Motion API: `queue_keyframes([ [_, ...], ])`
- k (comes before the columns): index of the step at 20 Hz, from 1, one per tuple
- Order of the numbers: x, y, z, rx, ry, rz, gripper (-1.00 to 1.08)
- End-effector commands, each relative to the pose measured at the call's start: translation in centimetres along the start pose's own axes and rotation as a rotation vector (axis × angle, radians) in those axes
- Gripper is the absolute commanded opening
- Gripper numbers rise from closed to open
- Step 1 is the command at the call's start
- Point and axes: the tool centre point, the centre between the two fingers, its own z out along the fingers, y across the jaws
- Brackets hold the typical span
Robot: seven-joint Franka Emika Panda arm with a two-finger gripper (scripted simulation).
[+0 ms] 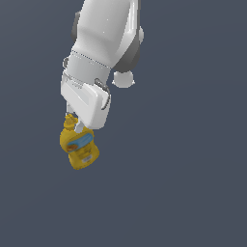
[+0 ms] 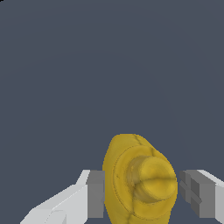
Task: Pick up the object and move it to a goal position.
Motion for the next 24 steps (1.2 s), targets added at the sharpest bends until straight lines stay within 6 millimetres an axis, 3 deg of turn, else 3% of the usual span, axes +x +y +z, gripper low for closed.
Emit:
queue_keyframes([
  [1,1.5,-0.5,-1.2,0.008,0.046,0.034,-1.0],
  [24,10.0,-2.1,-10.4,-0.004,0.404,0.302,-1.0],
])
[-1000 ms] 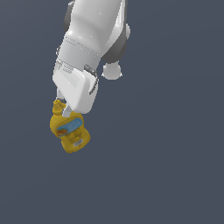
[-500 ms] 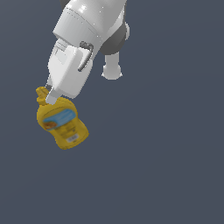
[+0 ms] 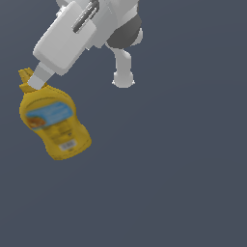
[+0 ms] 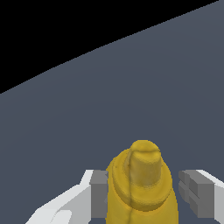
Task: Pick up the object and move it to a goal position.
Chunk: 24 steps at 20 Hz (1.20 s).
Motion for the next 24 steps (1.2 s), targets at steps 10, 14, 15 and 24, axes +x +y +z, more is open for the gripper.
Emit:
queue_keyframes([
  [10,2.9,-0.9,-2.3,0.0,0.095,0.074,-1.0],
  [14,2.5,-0.7,-2.0,-0.005,0.091,0.066,-1.0],
  [15,2.6,-0.7,-2.0,-0.005,0.091,0.066,-1.0],
  [24,5.9,-0.6,-1.0,-0.004,0.093,0.066,-1.0],
])
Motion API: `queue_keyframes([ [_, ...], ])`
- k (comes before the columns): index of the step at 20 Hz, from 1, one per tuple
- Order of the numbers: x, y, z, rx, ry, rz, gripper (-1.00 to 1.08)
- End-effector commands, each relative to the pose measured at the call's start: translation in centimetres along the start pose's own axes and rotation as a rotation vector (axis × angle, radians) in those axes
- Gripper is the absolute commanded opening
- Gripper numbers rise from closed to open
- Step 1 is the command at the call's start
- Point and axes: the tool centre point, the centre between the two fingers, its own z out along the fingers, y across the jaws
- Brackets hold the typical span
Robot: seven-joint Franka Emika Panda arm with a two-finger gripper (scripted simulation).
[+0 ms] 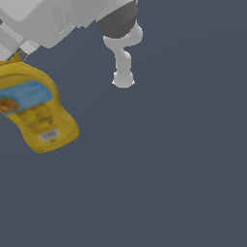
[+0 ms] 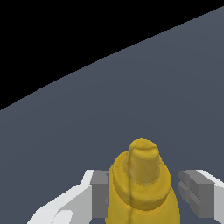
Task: Pick up the object and move it to a goal position.
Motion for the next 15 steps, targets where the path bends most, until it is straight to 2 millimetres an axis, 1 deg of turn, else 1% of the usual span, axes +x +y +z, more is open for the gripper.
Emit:
queue_keyframes([
  [1,1.9,-0.2,0.3,0.006,0.004,0.008,-1.0],
  [5,4.2,-0.2,1.2,0.006,0.004,0.007,-1.0],
  [8,5.3,-0.3,1.6,0.006,0.003,0.007,-1.0],
  [11,6.0,-0.3,1.9,0.006,0.003,0.008,-1.0],
  [15,6.3,-0.4,2.0,0.005,0.003,0.008,-1.0],
])
